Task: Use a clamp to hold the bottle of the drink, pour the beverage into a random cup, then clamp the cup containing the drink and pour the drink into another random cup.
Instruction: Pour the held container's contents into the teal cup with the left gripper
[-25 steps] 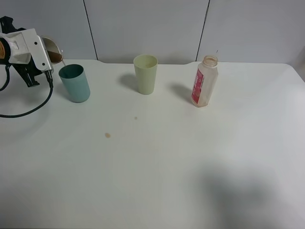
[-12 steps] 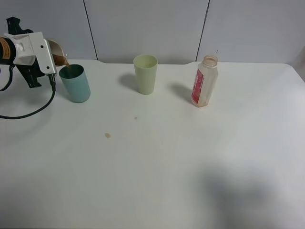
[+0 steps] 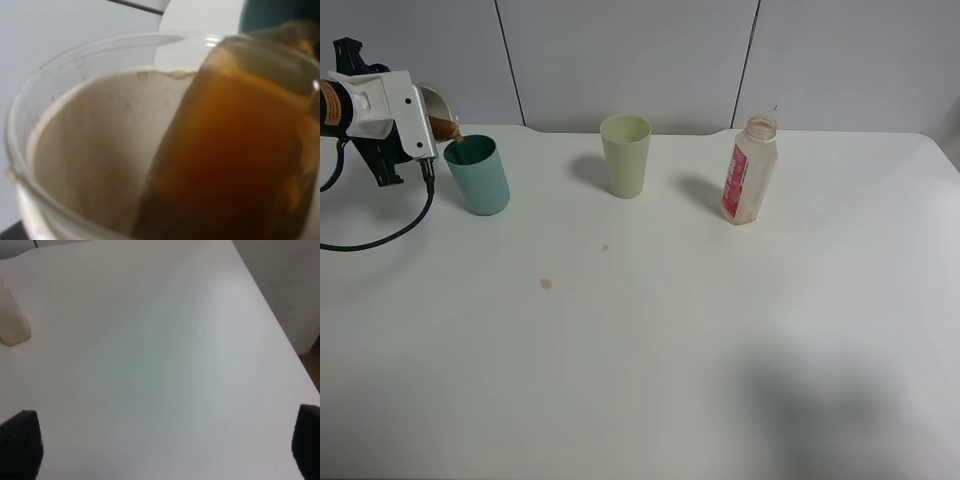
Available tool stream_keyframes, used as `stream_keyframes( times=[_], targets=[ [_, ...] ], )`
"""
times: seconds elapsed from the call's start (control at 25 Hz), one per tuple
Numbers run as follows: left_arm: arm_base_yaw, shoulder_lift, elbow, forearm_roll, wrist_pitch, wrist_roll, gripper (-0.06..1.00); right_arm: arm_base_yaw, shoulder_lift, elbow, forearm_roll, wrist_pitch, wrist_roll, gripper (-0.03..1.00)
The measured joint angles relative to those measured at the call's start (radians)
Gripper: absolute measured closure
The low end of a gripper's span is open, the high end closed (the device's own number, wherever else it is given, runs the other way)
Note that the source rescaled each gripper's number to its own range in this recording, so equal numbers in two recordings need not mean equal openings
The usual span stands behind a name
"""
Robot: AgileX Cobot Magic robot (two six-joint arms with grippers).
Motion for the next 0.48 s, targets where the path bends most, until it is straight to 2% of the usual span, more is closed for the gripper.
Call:
stream_keyframes(
  times=[0.48],
  targets=[
    [-0.012, 0.0, 0.0, 0.019, 0.035, 0.045, 0.94, 0.0, 0.0, 0.0, 0.0, 0.0, 0.0, -0.03]
  ],
)
